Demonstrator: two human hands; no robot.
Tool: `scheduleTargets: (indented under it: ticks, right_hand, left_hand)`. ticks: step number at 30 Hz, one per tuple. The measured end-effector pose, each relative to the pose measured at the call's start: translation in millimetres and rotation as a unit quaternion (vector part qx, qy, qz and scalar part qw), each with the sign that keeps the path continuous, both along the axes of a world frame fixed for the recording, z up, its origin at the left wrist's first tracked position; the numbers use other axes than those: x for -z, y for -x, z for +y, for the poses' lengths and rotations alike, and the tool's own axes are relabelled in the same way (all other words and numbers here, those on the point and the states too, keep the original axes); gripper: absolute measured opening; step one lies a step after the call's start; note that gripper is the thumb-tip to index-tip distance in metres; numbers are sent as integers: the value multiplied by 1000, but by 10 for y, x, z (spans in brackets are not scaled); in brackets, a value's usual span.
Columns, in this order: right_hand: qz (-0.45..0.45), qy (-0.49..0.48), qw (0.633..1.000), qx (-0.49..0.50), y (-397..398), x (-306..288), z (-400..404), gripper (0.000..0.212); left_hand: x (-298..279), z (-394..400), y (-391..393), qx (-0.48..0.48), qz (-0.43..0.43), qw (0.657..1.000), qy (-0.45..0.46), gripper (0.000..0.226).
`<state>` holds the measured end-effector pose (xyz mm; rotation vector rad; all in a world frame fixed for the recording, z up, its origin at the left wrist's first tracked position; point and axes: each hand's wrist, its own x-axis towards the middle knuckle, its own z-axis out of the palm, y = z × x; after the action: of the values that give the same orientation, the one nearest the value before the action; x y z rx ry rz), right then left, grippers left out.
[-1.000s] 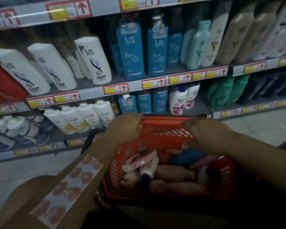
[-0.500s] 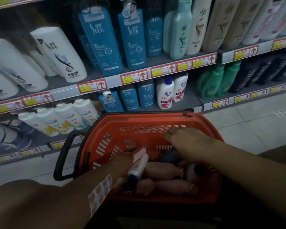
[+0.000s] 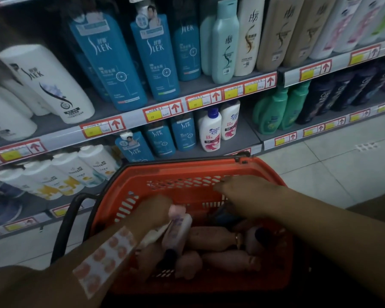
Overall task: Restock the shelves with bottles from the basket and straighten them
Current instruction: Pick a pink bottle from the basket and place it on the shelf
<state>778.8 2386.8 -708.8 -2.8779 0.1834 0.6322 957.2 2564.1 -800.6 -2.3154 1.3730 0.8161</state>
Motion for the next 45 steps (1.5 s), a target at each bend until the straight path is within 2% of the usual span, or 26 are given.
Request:
scheduleTargets:
  ticks: [5,9,13,16,19,22,24,26,28,31,35,40,43,45]
  right_hand:
    - [21,-29,999,24,-75,38,24,57]
    - [24,-87,995,52,-82,159,122,70]
    - [0,-150,985,85,-73,171,278,85]
    - [-38,-200,969,140,-88,216,342,82]
    - [-75,-298,929,208,-73,245,390,84]
    - [-99,-441,845,285,-44,243,491,70]
    - [-112,-488,810,305,-42,253,533,65]
    - [-122,-511,792,310,-43,245,541,65]
    - [-124,-516,790,308,-47,246,536,67]
    - [-134,-499,804,296,-57,223,575,65]
    - [-165,-497,805,278,-85,99,628,51]
    - [-196,-493,806,261,-122,-81,674,58]
    - [-210,-492,812,233,-129,-217,724,69]
    - [-219,-502,808,219,-140,-361,766,66]
  left_hand:
    - [-586,-135,-242,15,26,997,65,30]
    - [-1070,-99,-291,-18,96,987,126,23]
    - [-1426,-100,-247,-60,171,958,223,20]
    - [-1593,-109,-198,-94,209,926,300,14]
    - [-1666,-104,-176,-147,258,874,384,15]
    - [-1679,-97,-196,-197,272,823,458,20]
    - [-1684,-95,-194,-224,268,801,486,20]
    - [-1684,-105,-186,-247,277,782,501,15]
    - [-1678,-117,-175,-250,281,771,514,15]
    - [-1653,-150,-162,-237,261,775,524,19]
    - [-1718,-160,-96,-230,216,778,543,20]
    - [-1909,-76,-55,-208,173,789,552,22]
    - [-2073,6,16,-210,188,771,571,25]
    - [-2187,74,62,-211,195,756,588,26]
